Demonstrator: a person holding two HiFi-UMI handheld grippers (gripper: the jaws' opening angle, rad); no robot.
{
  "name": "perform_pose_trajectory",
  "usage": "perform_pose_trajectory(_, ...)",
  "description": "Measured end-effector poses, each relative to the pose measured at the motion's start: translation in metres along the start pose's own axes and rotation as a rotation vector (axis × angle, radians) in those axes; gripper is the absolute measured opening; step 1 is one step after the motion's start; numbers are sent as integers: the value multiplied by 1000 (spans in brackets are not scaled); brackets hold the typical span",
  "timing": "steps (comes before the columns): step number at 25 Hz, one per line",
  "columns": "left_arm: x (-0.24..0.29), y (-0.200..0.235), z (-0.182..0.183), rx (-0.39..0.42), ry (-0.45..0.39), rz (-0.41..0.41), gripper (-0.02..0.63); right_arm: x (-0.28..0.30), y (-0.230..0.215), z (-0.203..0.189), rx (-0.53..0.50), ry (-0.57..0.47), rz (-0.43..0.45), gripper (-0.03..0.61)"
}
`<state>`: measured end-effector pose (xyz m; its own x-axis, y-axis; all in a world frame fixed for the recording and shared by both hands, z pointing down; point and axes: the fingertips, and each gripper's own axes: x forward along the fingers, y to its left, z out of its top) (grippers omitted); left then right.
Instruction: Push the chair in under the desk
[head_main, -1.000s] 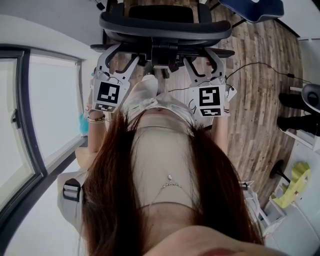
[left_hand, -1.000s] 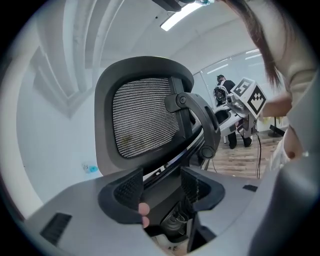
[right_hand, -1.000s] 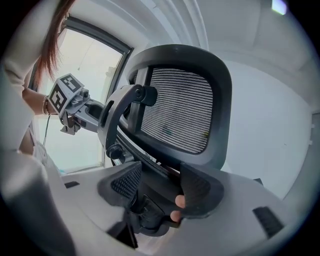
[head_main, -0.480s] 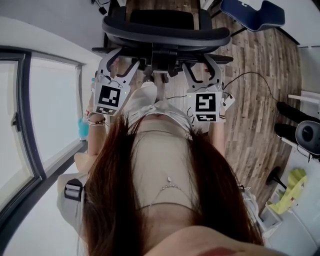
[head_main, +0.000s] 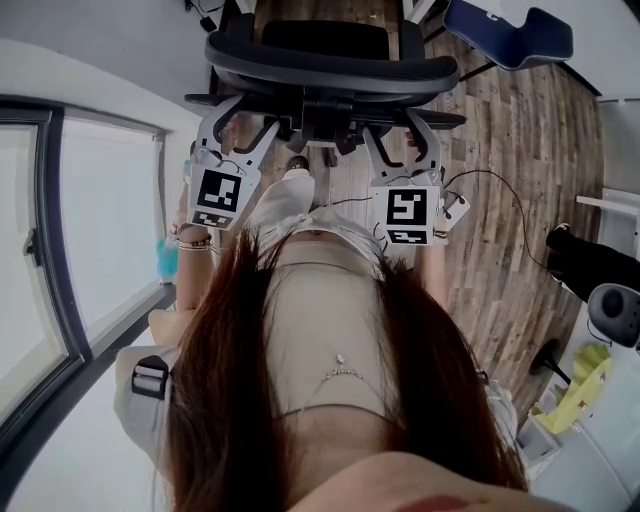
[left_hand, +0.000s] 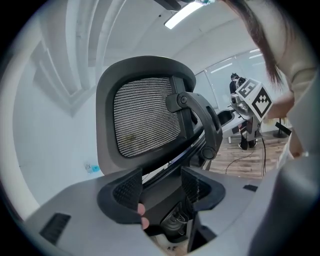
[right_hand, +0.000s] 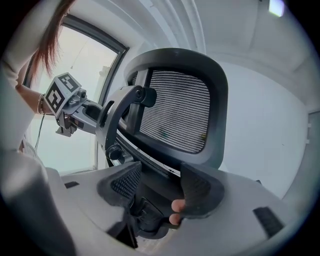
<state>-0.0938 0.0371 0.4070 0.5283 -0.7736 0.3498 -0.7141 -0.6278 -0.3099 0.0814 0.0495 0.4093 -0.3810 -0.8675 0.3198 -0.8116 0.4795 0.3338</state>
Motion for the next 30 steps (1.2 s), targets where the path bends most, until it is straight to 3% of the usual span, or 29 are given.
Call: perform_pose_trajectory(30, 31, 38, -2, -20, 6, 19, 235, 44, -13, 12, 11, 6, -12, 250)
